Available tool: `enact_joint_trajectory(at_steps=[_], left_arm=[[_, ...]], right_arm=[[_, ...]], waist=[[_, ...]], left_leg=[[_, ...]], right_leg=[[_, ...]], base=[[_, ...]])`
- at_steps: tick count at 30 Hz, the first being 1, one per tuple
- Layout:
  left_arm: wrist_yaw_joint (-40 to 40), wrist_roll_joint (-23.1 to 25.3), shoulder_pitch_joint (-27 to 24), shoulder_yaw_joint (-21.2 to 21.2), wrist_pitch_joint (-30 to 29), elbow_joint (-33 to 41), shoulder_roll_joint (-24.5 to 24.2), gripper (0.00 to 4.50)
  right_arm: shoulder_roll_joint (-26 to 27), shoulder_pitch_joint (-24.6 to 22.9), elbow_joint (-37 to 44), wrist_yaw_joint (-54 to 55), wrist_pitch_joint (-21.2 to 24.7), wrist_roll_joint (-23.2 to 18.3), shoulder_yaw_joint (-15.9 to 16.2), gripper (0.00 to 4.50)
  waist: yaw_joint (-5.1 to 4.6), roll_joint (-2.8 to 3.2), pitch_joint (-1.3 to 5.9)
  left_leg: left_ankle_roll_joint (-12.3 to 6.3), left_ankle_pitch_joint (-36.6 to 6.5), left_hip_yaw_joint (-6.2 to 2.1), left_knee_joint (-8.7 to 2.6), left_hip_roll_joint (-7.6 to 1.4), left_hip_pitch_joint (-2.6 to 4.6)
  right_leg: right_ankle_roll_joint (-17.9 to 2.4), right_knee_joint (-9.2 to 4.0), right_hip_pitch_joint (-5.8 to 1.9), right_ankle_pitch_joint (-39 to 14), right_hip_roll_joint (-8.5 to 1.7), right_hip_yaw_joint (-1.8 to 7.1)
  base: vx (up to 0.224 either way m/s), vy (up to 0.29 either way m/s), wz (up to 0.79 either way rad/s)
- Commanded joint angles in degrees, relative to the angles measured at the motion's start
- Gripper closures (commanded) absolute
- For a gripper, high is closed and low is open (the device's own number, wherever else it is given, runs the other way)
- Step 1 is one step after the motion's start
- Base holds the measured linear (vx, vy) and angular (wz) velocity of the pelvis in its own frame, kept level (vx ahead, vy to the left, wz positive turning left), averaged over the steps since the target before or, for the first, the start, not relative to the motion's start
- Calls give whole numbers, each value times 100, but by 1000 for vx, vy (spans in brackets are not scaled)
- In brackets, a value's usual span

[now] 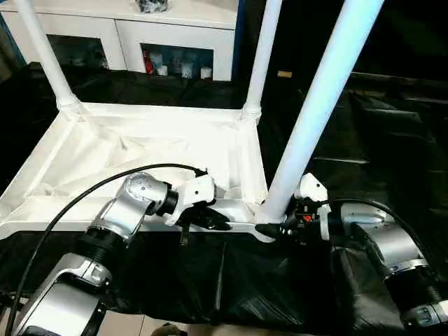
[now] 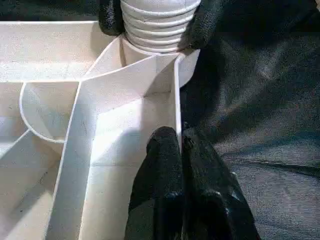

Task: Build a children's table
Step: Rotate leg to tighten

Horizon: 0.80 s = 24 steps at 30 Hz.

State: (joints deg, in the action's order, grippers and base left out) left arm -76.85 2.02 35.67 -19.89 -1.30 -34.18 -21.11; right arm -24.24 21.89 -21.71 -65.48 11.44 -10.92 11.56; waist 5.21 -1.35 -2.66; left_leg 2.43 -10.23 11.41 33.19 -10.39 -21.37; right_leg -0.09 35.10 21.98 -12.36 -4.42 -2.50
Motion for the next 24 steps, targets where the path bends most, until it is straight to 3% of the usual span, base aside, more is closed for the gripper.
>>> enact_joint_trajectory(at_steps=[1, 4, 5, 6, 8, 9, 12, 14, 17, 18, 20, 23, 24], left_arm=[[-117, -24, -48, -132, 8, 188, 125, 450], [30, -19, -42, -98, -136, 163, 205, 450], [174, 13, -37, -91, -217, 147, 268, 450], [246, 33, -34, -91, -254, 137, 297, 450], [856, 146, 18, -47, -503, 17, 602, 450], [1128, 182, 48, -22, -634, -36, 761, 450], [1668, 255, 113, 8, -851, -135, 1079, 450], [2087, 319, 170, 13, -999, -194, 1351, 450], [2332, 334, 202, 28, -1164, -202, 1563, 450], [2455, 368, 210, 8, -1238, -193, 1666, 450], [2502, 434, 197, 12, -1255, -168, 1710, 450], [2463, 480, 180, -5, -1212, -165, 1668, 450], [2465, 487, 175, -6, -1201, -170, 1653, 450]], right_arm=[[112, -68, 6, 35, 130, -88, 31, 164], [276, -178, 28, 274, 200, -122, -25, 171], [385, -231, 16, 488, 234, -112, -62, 172], [432, -250, 5, 584, 250, -104, -78, 172], [835, -285, -299, 1460, 167, 71, -213, 172], [1017, -247, -485, 1805, 149, 105, -290, 173], [1390, -130, -865, 2493, 99, 159, -460, 173], [1720, 11, -1163, 3001, 72, 163, -604, 173], [2064, 251, -1470, 3645, -82, 230, -719, 173], [2286, 426, -1649, 4006, -221, 304, -739, 173], [2445, 529, -1696, 4078, -450, 452, -658, 173], [2493, 557, -1662, 3945, -446, 415, -651, 173], [2481, 563, -1664, 3894, -491, 443, -622, 118]], waist=[[5, 28, 333], [-6, 38, 320], [-16, 5, 315], [-15, 14, 310], [-44, -2, 282], [-62, -37, 269], [-85, -20, 263], [-142, -20, 255], [-207, -22, 261], [-246, 5, 263], [-248, 23, 270], [-254, 16, 259], [-251, 17, 264]], left_leg=[[-235, -1037, -128, -363, -347, 119], [-176, -1155, -131, -379, -348, 127], [-149, -1209, -131, -385, -346, 130], [-134, -1240, -135, -389, -346, 132], [-17, -1454, -150, -416, -345, 146], [64, -1632, -158, -433, -341, 158], [174, -1806, -200, -462, -338, 153], [270, -2016, -212, -478, -336, 177], [322, -2175, -229, -482, -321, 167], [333, -2185, -241, -498, -313, 140], [304, -2253, -232, -484, -301, 161], [229, -2291, -226, -486, -301, 162], [200, -2259, -219, -486, -305, 159]], right_leg=[[-1614, -344, -225, -114, -419, 228], [-1576, -368, -211, -314, -424, 233], [-1547, -380, -207, -416, -425, 237], [-1536, -384, -204, -485, -432, 241], [-1435, -444, -174, -1005, -453, 253], [-1347, -492, -159, -1408, -467, 252], [-1140, -535, -160, -1906, -476, 246], [-1060, -560, -109, -2106, -465, 245], [-1000, -580, -91, -2200, -465, 248], [-966, -579, -94, -2109, -446, 243], [-947, -598, -81, -2106, -443, 246], [-939, -612, -80, -2086, -432, 254], [-943, -608, -76, -2028, -428, 255]], base=[[0, 0, 0], [0, 0, 0], [0, 0, 0], [0, 0, 0], [0, 0, 0], [0, 0, 0], [0, 0, 0], [0, 0, 0], [0, 0, 0], [0, 0, 0], [0, 0, 0], [0, 0, 0], [0, 0, 0]])
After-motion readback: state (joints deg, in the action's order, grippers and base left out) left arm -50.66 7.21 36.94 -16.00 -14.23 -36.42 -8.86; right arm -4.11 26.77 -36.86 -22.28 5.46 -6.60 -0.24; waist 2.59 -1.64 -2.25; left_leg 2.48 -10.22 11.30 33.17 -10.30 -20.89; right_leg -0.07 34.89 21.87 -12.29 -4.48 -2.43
